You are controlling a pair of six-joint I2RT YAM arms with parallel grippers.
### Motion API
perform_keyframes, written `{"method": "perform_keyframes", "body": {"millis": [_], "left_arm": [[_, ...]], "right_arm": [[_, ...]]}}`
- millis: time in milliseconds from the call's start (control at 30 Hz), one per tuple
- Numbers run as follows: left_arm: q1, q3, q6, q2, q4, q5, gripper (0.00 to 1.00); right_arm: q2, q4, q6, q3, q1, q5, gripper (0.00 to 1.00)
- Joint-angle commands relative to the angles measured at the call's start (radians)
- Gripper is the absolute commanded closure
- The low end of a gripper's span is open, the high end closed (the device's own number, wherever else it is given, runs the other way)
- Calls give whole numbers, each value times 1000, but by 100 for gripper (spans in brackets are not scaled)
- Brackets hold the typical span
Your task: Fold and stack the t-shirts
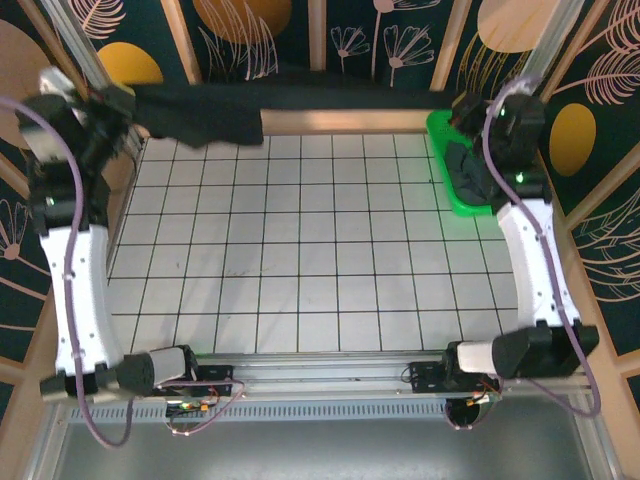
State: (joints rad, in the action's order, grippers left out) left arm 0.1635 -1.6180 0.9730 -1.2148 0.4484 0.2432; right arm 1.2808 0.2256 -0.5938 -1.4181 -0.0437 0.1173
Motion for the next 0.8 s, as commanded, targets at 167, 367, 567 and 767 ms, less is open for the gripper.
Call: {"method": "perform_keyframes", "body": {"millis": [167,367,567,767], "left_arm": [[3,661,2,99,95,-135,77],[1,687,-13,69,161,-243,38],[-15,652,10,-38,65,-163,45],[-71,541,17,-301,-117,-35,56]], "right_arm": [[-115,123,-151,539,-33,-83,61],[-52,253,-146,538,-55,-144,36],[82,225,-67,396,-143,-200,38],[370,90,26,254,-256,-95,53]]}}
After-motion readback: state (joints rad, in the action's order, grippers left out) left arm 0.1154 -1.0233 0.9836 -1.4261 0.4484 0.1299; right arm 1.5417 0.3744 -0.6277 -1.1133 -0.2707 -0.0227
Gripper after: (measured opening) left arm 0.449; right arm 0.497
